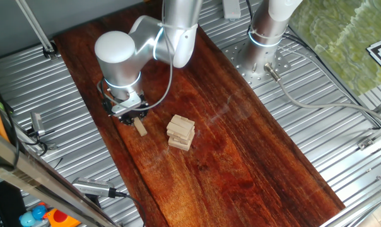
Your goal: Play Jenga
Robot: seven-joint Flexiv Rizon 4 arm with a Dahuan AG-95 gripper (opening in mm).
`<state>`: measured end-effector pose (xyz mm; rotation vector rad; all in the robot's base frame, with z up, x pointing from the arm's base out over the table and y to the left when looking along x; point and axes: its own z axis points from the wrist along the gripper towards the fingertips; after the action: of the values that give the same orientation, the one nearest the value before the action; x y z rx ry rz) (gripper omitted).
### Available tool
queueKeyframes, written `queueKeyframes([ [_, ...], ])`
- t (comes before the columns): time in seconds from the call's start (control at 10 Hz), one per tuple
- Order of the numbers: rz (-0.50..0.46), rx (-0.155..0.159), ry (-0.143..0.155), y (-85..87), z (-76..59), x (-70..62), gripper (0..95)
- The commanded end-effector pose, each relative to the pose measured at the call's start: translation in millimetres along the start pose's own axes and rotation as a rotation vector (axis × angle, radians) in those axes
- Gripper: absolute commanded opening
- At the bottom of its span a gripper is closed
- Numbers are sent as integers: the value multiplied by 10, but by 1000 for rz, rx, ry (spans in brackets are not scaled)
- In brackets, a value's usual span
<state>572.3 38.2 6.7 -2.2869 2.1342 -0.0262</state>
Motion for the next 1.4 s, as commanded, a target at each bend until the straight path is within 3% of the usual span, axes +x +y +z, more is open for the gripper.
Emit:
queueKeyframes([
  [0.1, -2, -2, -2, -2, -4, -7, 380],
  [0.8, -2, -13, -10, 35, -130, 47, 380],
  [0.9, 2, -17, -8, 58, -229, 55, 380],
  [1.1, 52, -16, -4, 90, -300, 54, 380],
  [1.2, 105, -12, 2, 107, -332, 56, 0],
  [1.4, 268, -9, -2, 138, -384, 63, 0],
])
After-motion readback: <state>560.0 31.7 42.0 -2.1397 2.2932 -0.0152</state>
